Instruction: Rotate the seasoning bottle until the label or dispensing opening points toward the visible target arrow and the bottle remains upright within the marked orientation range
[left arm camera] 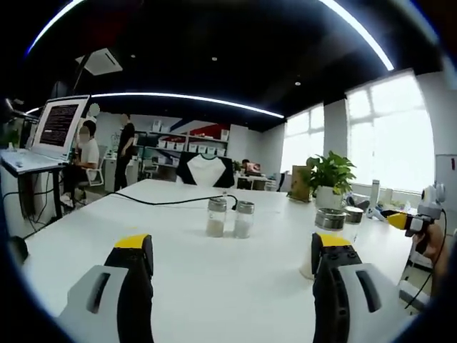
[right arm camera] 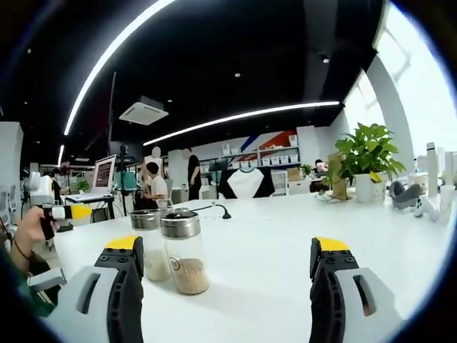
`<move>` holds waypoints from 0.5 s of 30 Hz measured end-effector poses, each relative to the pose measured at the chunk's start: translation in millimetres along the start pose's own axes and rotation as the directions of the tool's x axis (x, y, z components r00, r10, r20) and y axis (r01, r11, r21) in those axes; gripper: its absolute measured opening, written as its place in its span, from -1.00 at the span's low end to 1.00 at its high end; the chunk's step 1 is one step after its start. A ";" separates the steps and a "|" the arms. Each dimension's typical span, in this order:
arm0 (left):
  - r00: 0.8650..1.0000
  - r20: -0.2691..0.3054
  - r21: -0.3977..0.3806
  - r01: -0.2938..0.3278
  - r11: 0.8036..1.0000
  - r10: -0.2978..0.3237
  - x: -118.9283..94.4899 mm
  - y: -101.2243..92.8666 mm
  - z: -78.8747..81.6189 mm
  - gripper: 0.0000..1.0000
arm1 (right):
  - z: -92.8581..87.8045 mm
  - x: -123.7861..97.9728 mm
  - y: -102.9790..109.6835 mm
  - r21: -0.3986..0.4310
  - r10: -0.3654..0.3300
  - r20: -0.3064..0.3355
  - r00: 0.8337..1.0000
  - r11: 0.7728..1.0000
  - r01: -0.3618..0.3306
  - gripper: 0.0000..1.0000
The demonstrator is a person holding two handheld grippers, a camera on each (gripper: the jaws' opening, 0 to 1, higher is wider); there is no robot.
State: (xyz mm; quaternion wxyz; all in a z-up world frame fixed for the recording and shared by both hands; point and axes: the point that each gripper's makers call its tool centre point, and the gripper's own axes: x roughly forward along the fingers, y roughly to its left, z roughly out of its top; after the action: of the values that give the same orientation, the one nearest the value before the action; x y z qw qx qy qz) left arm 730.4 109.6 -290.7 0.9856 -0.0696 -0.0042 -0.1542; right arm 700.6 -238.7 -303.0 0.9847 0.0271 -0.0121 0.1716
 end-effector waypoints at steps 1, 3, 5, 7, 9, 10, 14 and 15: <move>1.000 0.021 0.005 -0.008 1.000 0.008 1.5 2.6 6.8 0.92 | -0.5 0.0 0.4 -0.002 0.000 -0.003 1.000 1.000 0.000 0.99; 0.999 0.032 0.024 -0.011 1.000 0.010 5.3 5.7 15.3 0.92 | -0.5 0.1 1.7 0.003 0.005 -0.003 1.000 1.000 -0.005 0.99; 0.999 0.040 0.024 -0.001 1.000 0.000 12.6 8.3 27.0 0.92 | 0.7 0.5 7.3 0.016 0.030 0.002 1.000 0.999 -0.030 0.99; 0.998 0.057 0.034 0.011 0.999 -0.013 18.9 7.4 37.5 0.91 | 1.4 0.6 9.9 0.021 0.039 0.003 0.999 0.999 -0.039 0.99; 0.998 0.057 0.037 0.019 0.999 -0.021 24.6 6.0 42.3 0.91 | 2.4 0.9 12.2 0.017 0.046 0.006 0.999 0.999 -0.046 0.99; 0.998 0.061 0.039 0.026 0.999 -0.028 27.4 4.4 45.0 0.91 | 2.7 1.1 13.6 0.012 0.049 0.004 0.999 0.999 -0.049 0.99; 0.994 0.082 0.043 0.065 0.997 -0.069 43.7 -8.0 54.4 0.85 | 2.7 1.7 18.6 -0.002 0.063 -0.002 0.998 0.998 -0.063 0.99; 0.994 0.086 0.047 0.067 0.997 -0.071 47.7 -10.0 55.1 0.83 | 2.7 1.8 19.7 -0.004 0.067 -0.002 0.998 0.998 -0.067 0.99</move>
State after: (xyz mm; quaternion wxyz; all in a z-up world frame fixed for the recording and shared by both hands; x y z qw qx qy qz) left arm 773.5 93.3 -233.4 0.9798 -0.0544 -0.0532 -0.1848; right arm 695.6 -219.7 -299.2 0.9785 0.0247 -0.0124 0.2044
